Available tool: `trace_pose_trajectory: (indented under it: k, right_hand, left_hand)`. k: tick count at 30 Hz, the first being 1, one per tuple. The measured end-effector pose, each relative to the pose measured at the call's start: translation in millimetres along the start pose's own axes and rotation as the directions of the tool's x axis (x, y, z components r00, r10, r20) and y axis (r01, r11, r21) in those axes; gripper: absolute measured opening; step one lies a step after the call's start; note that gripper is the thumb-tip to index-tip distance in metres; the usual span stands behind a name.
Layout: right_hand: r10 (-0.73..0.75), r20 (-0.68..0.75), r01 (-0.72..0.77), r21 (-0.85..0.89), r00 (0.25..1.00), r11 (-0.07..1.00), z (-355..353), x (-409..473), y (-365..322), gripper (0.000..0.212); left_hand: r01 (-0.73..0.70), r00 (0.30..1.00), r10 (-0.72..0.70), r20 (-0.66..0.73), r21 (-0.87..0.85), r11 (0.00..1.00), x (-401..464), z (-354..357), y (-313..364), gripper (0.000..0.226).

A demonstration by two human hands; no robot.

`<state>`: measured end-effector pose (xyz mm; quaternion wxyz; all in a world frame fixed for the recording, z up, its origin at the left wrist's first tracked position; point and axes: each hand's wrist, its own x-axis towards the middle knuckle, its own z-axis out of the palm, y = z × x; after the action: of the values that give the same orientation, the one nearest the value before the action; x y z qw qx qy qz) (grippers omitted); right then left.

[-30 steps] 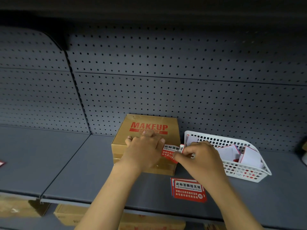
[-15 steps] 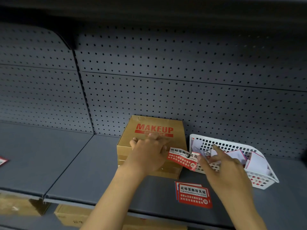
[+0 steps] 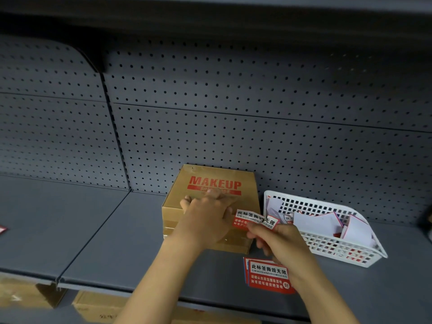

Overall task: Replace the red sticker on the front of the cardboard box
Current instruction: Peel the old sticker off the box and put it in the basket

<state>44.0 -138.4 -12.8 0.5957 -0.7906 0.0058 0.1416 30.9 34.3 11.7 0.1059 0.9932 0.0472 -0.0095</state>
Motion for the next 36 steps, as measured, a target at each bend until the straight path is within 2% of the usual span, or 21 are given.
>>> trace_pose_trajectory:
  k: [7,14,17,20,24,27,30,32,34,36]
  right_hand:
    - [0.103,0.020,-0.104,0.326,0.994,0.940,9,-2,7,0.029]
    - [0.080,-0.012,-0.071,0.354,0.997,0.933,11,-5,5,0.026]
    - [0.056,-0.010,-0.052,0.255,0.998,0.965,4,-5,3,0.032]
    - [0.049,0.020,-0.050,0.013,0.999,0.999,-9,-7,-2,0.046]
    - [0.042,0.059,-0.027,-0.227,0.997,0.974,-20,-2,2,0.057]
    - [-0.057,-0.019,0.045,-0.397,0.998,0.917,-27,0,3,0.053]
    - [-0.173,-0.123,0.114,-0.381,0.977,0.918,-35,4,3,0.052]
    - [-0.241,-0.089,0.195,-0.358,0.966,0.913,-34,11,4,0.057]
    - [-0.226,-0.008,0.206,-0.383,0.974,0.901,-29,18,6,0.058]
    - [-0.183,0.038,0.184,-0.367,0.982,0.912,-25,25,8,0.049]
  left_hand:
    - [0.000,1.000,0.000,0.013,-0.010,1.000,0,-2,-1,0.045]
    - [0.012,1.000,-0.012,0.015,-0.032,0.999,-1,-3,2,0.045]
    - [0.017,1.000,-0.017,0.020,-0.033,0.999,-1,-3,2,0.044]
    - [0.007,1.000,-0.007,0.011,-0.036,0.999,-2,-2,1,0.045]
    - [0.001,1.000,-0.001,0.010,-0.033,0.999,-1,-2,1,0.045]
    - [-0.007,1.000,0.007,0.008,-0.039,0.999,-1,-1,0,0.044]
    - [0.000,1.000,0.000,0.003,-0.032,0.999,-1,0,1,0.044]
    - [0.008,1.000,-0.008,0.001,-0.027,1.000,-1,0,2,0.044]
    - [0.013,1.000,-0.013,0.003,-0.016,1.000,-2,0,4,0.044]
    - [0.018,1.000,-0.018,0.006,-0.005,1.000,-2,0,4,0.043]
